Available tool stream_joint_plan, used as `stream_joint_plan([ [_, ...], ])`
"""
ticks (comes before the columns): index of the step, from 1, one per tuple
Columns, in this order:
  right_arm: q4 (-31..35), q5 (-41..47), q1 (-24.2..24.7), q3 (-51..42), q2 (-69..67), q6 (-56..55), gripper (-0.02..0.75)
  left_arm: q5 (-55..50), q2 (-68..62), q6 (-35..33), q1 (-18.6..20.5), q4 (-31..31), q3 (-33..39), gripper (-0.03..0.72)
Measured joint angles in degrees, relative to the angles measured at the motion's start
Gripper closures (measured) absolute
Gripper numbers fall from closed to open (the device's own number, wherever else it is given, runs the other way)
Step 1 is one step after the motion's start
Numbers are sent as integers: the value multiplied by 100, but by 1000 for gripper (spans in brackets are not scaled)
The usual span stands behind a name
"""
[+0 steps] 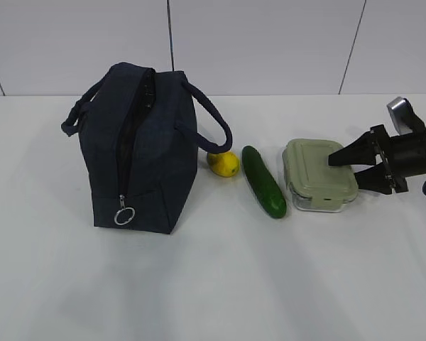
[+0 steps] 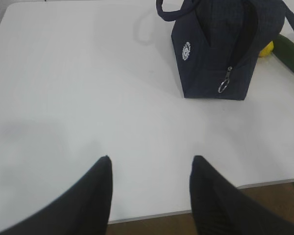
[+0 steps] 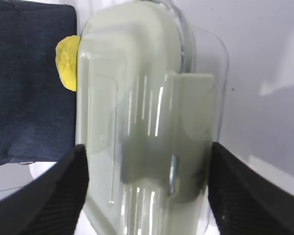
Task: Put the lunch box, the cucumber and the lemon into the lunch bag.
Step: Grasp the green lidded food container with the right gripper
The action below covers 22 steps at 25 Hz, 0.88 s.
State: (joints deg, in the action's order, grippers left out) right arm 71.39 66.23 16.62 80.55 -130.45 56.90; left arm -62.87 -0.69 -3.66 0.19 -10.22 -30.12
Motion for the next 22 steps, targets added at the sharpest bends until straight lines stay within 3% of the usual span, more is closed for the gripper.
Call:
stream_joint_plan([
  [8,0,0,0,0,-13,0,292,0,0,0,0,0,0,318],
  [22,-69,0,0,0,-13,0,295,0,0,0,0,0,0,318],
])
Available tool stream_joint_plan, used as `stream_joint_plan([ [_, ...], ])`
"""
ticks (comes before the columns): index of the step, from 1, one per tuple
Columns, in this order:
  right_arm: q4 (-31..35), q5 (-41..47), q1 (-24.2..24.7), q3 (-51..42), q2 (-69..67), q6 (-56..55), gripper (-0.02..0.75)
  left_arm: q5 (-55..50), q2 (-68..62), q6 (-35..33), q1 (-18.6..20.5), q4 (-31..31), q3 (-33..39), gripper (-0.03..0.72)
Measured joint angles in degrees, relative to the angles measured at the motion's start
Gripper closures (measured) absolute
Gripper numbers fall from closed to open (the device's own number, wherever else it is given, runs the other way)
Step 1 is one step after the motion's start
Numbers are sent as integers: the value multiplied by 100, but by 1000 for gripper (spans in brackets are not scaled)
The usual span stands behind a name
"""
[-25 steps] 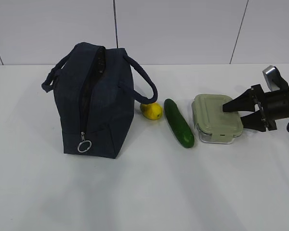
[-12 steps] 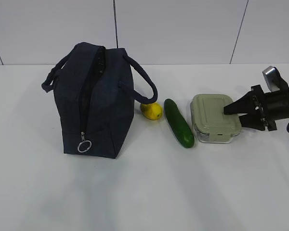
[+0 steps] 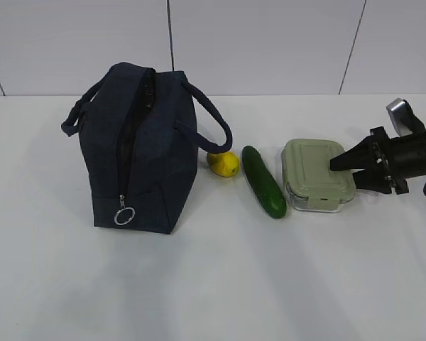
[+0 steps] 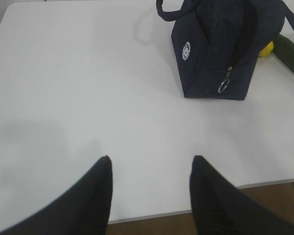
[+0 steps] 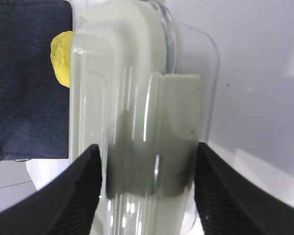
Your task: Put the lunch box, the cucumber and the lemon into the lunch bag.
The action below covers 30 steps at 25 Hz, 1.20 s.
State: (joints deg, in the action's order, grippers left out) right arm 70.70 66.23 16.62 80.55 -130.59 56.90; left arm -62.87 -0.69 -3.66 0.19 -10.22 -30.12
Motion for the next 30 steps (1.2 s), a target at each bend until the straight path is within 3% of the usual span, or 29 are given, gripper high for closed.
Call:
stream_joint_plan([
  [7,-12,0,0,0,0,0,297,0,0,0,0,0,0,318],
  [15,-21,12,0,0,-8,0,363,0,0,0,0,0,0,318],
  [30,-21,20,0,0,-8,0,378,0,0,0,0,0,0,318],
])
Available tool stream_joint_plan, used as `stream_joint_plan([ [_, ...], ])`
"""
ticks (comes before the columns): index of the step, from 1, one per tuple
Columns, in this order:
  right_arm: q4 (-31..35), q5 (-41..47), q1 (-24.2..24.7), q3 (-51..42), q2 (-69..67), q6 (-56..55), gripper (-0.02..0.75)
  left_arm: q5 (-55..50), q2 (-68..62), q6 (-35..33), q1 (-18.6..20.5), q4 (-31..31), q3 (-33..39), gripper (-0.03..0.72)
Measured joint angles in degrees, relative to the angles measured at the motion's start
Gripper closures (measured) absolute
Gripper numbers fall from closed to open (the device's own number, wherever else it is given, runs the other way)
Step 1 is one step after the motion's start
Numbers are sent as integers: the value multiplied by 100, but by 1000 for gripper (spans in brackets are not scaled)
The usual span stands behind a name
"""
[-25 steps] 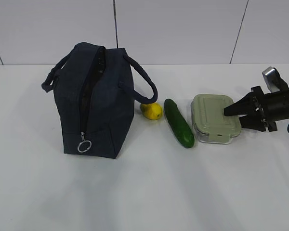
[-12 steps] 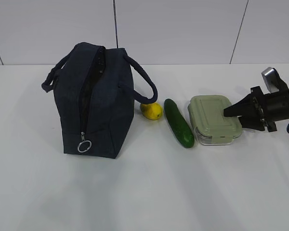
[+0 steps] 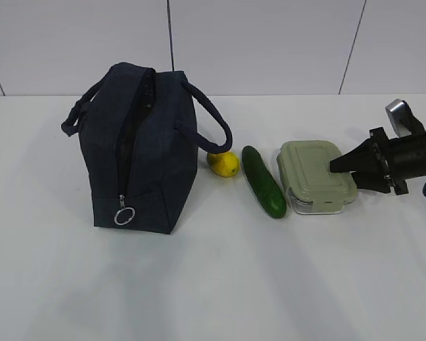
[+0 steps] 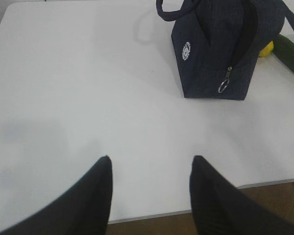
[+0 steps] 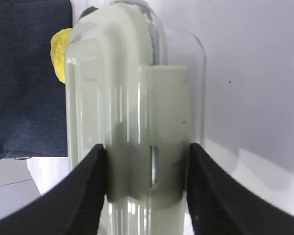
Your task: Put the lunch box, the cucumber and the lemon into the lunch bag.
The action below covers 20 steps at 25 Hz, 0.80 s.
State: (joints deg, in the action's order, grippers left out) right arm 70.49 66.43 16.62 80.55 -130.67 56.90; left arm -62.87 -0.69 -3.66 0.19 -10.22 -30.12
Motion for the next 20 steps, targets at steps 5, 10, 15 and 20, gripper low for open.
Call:
stream_joint_plan([
  [5,0,0,0,0,0,0,381,0,0,0,0,0,0,318],
  [10,162,-67,0,0,-14,0,381,0,0,0,0,0,0,318],
  [15,258,-111,0,0,-14,0,381,0,0,0,0,0,0,318],
  [20,345,-111,0,0,-14,-50,383,0,0,0,0,0,0,327],
])
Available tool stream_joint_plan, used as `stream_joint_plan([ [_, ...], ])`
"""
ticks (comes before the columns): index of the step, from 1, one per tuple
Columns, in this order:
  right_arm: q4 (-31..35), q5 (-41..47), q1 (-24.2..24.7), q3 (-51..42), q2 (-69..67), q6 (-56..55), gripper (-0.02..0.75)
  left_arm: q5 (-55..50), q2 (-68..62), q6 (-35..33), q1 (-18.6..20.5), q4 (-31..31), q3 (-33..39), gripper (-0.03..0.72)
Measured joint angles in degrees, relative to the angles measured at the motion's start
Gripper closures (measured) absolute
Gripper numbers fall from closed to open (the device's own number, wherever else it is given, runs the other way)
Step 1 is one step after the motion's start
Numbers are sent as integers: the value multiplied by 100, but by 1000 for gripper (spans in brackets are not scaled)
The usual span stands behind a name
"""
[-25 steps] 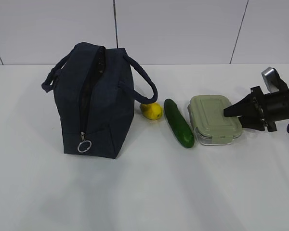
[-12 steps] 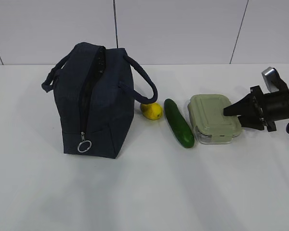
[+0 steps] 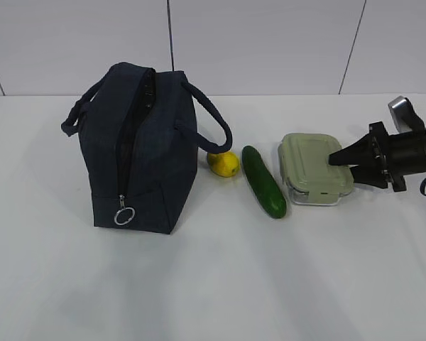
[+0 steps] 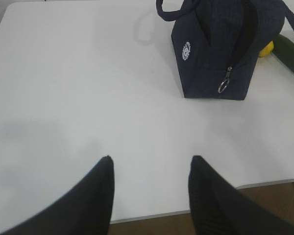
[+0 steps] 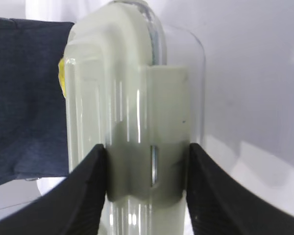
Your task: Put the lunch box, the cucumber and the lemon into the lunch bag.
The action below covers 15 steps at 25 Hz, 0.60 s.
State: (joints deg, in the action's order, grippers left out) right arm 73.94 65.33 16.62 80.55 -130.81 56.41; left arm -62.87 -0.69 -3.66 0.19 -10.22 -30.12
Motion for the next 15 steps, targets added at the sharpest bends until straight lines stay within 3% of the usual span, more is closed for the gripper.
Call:
stream_joint_plan([
  [7,134,-10,0,0,0,-9,384,0,0,0,0,0,-11,356],
  [15,134,-10,0,0,0,-122,384,64,-876,0,0,60,-664,361],
])
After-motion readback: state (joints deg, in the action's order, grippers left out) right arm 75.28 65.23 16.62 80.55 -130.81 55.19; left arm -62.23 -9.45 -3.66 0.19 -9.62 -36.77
